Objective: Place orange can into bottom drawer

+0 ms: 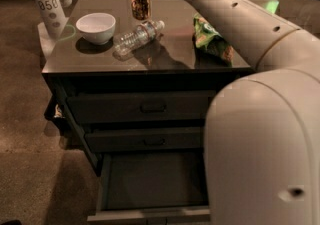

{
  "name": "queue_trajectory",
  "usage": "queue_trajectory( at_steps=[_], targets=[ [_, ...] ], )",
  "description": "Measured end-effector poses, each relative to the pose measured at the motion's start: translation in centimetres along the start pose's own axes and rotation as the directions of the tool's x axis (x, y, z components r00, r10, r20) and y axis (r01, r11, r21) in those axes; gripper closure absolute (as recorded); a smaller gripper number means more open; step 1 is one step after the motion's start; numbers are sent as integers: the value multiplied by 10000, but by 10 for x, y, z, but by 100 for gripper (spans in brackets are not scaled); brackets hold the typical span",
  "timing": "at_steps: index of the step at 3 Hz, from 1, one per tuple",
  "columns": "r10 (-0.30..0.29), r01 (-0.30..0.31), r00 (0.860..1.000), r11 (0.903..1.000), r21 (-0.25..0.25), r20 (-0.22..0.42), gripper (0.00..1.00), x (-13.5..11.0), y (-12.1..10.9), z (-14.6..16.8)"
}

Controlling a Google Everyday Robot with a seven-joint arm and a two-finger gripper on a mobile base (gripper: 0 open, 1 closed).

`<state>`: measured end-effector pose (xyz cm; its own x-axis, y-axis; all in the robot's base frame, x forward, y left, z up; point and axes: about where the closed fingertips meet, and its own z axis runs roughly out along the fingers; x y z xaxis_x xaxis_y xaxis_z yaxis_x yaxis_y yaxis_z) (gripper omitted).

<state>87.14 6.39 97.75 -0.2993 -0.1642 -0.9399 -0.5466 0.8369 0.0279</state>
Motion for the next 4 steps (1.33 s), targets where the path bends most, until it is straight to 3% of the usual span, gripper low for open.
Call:
queue_trajectory(
  at_steps=[1,2,4],
  targets=[
    [-243,198,9977,9973,707,628,100,-25,-5,-66],
    [-344,278,9980,9922,1214,530,100,-21,0,-121],
    [86,-34,9991,9920,1263,-405,100,25,20,-191]
  ],
)
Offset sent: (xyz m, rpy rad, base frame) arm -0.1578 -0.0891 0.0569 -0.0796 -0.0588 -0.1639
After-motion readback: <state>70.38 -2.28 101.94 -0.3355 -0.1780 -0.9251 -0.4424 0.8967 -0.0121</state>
